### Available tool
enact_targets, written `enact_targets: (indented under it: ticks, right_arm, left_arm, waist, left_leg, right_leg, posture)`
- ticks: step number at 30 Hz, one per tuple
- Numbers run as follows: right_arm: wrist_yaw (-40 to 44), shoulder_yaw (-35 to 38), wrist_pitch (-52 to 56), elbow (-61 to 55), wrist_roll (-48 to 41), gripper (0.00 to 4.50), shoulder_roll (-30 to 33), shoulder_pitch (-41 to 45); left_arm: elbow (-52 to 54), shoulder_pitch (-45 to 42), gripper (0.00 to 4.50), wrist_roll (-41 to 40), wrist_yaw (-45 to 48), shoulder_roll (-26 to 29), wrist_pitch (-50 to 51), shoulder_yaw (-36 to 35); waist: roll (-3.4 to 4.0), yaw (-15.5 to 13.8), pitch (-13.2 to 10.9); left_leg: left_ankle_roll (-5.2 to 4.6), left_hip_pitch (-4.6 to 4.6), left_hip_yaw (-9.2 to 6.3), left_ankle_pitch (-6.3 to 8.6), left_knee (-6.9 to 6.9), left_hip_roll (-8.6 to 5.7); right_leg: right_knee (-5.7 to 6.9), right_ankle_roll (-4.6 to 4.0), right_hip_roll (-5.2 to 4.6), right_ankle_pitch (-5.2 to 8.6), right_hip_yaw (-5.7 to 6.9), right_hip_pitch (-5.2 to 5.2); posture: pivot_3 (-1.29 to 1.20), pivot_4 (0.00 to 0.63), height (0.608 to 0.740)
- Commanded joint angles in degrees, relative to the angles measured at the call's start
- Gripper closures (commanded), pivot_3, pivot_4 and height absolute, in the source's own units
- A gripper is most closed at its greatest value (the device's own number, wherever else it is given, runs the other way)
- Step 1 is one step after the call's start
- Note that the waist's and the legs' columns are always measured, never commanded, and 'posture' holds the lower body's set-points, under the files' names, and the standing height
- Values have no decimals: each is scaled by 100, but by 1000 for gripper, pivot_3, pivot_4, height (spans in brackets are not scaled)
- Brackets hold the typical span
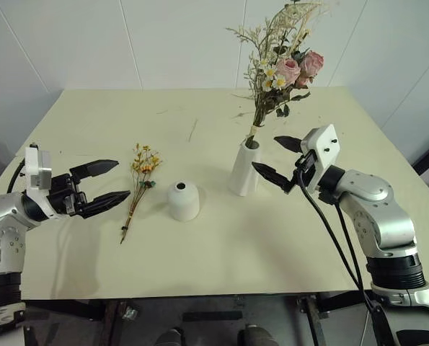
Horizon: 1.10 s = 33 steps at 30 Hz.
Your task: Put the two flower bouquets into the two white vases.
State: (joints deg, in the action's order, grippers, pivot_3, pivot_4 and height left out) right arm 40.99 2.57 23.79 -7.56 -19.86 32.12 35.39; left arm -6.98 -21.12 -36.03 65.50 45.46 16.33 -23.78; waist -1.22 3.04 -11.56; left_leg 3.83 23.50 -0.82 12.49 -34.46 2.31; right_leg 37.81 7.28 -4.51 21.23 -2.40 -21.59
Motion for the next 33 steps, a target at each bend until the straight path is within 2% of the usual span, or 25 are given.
enact_targets:
  ticks: [1, 5, 9, 17, 23, 33]
  right_arm:
    - [87, 192, 6, -230, -139, 43, 121, 20]
    - [185, 240, 47, -245, -201, 43, 239, -30]
    - [1013, 319, -61, -474, -573, 43, 693, -294]
    - [2293, 676, 154, -695, -1522, 43, 1424, -502]
    - [2717, 696, 305, -674, -1747, 43, 1765, -362]
    - [3150, 715, 284, -408, -1790, 43, 2003, -123]
  left_arm:
    - [470, 223, 0, 233, -809, 19, 232, -121]
    - [864, 424, 0, 417, -1729, -53, 730, -42]
    - [1397, 449, 0, 636, -2993, -203, 1777, 130]
    - [1973, 373, 0, 687, -4209, -603, 3154, 374]
    - [2112, 255, 0, 784, -4687, -693, 4055, 679]
    - [1814, -145, 0, 948, -4917, -910, 4618, 1145]
  waist:
    - [-1, 2, 0]
    - [-1, -4, -1]
    - [-6, -51, -3]
    - [-10, -115, -6]
    - [-13, -143, -7]
    - [-25, -145, -14]
  left_leg:
    - [0, 0, -1, 0, 0, 0]
    - [0, 0, 1, 1, 0, 0]
    - [-1, 1, -2, 2, -1, -2]
    - [3, -4, -1, 9, -15, -2]
    - [7, -4, -2, 11, -24, -2]
    - [12, -3, 0, 15, -28, -4]
  right_leg:
    - [0, 0, 0, 0, 0, 0]
    - [-1, 0, -1, 0, -2, 0]
    - [-3, 0, -2, 0, -1, 2]
    - [-4, 0, 1, 0, -1, 12]
    - [-3, 1, 2, 0, -2, 14]
    - [-9, 1, 2, -1, -4, 15]
  posture:
    - [0, 150, 740]
    - [0, 150, 740]
    - [0, 150, 740]
    - [0, 150, 740]
    - [0, 150, 740]
    - [0, 150, 740]
